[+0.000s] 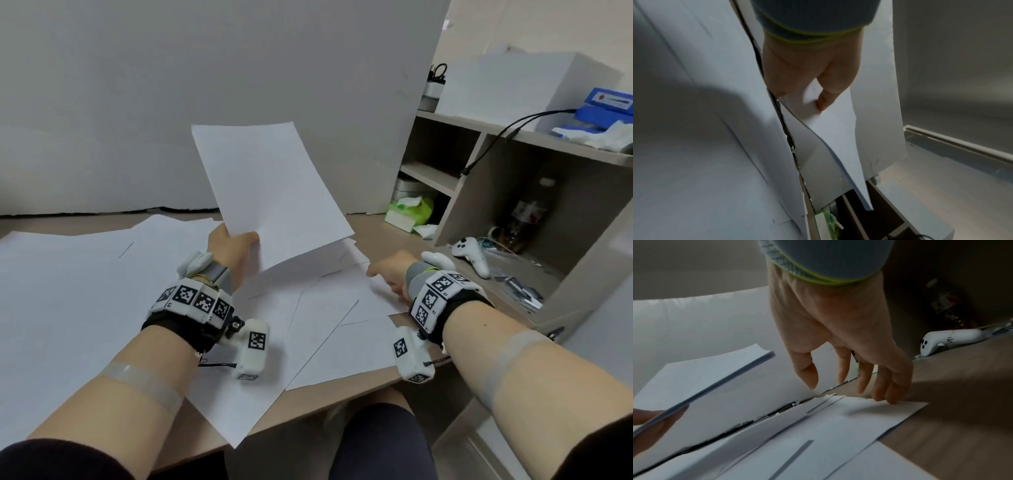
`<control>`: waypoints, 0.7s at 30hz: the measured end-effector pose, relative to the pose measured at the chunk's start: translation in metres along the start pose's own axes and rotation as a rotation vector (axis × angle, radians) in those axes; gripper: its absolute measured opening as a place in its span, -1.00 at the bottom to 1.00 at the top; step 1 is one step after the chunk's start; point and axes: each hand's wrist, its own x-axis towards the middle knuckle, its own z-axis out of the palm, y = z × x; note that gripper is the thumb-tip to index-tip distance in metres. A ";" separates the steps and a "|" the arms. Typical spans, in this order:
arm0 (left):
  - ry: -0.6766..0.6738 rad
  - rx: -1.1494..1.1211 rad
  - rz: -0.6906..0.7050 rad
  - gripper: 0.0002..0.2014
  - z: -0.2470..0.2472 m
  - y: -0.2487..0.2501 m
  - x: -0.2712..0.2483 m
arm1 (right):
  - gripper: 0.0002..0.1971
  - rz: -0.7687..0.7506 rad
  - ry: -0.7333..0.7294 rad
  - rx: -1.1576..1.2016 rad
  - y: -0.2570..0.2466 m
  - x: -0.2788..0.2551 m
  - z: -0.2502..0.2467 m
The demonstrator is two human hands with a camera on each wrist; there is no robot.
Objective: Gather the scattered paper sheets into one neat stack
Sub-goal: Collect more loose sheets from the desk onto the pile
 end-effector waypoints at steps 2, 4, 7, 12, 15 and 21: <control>0.068 -0.009 -0.022 -0.69 -0.004 -0.007 0.005 | -0.45 0.006 -0.014 -0.134 -0.010 -0.001 0.005; 0.088 0.012 -0.050 -0.71 -0.008 -0.013 0.008 | -0.26 0.013 -0.034 -0.252 -0.015 -0.003 0.008; 0.101 -0.001 -0.116 -0.78 -0.013 -0.020 0.015 | 0.04 0.055 -0.038 -0.427 -0.020 -0.003 0.016; 0.012 0.010 -0.176 -0.76 -0.017 -0.019 0.014 | 0.16 0.070 -0.012 -0.515 -0.023 -0.004 0.019; 0.020 0.000 -0.185 -0.75 -0.019 -0.019 0.009 | 0.12 0.071 -0.046 -0.487 -0.021 -0.005 0.018; -0.007 -0.073 -0.198 -0.75 -0.022 -0.024 0.003 | -0.05 0.083 -0.045 -0.396 -0.020 -0.007 0.025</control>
